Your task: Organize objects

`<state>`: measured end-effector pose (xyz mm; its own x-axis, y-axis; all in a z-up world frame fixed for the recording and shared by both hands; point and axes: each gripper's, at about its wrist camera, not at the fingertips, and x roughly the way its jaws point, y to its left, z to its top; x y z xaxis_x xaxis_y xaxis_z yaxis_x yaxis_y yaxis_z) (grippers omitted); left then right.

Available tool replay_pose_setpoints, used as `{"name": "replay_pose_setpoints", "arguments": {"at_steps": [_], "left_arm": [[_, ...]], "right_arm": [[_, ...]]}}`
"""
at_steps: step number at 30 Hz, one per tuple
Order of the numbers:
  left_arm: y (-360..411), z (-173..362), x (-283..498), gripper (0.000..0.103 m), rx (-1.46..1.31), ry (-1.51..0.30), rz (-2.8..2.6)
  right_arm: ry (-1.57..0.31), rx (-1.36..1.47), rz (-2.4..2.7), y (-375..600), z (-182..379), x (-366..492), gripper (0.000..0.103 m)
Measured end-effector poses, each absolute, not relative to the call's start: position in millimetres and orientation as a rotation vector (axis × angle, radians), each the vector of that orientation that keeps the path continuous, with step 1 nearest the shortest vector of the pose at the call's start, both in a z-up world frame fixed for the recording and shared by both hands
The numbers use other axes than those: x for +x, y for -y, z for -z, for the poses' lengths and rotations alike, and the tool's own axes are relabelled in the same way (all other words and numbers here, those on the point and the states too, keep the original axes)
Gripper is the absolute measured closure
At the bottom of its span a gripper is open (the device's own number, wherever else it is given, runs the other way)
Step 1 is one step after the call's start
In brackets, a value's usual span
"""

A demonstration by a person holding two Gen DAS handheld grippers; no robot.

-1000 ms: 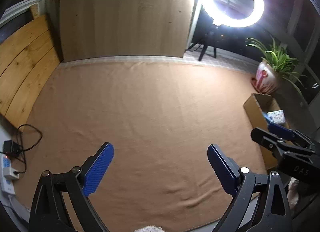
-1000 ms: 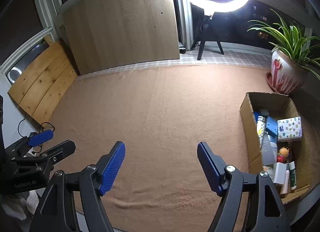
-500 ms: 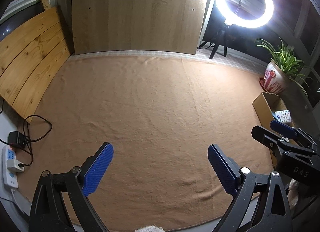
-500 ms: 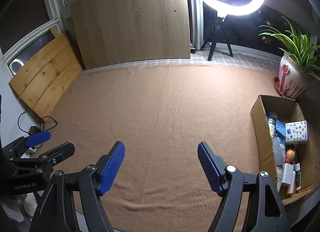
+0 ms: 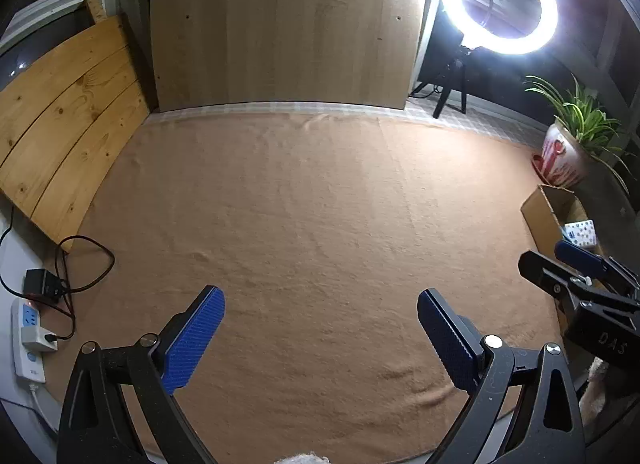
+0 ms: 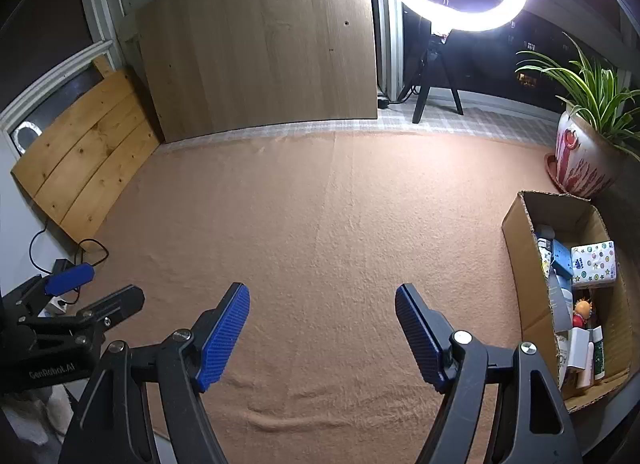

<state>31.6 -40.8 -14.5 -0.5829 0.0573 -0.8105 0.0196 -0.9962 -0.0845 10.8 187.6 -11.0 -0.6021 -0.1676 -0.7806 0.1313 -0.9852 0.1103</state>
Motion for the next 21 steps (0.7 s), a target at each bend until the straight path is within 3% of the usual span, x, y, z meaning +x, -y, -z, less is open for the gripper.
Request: {"name": "replay_pose_setpoints", "arguments": {"at_steps": [21], "left_arm": [[44.7, 19.9, 30.7, 0.004, -1.447, 0.130, -2.786]], "right_arm": [[0.068, 1.331, 2.664, -187.9, 16.8, 12.3, 0.031]]}}
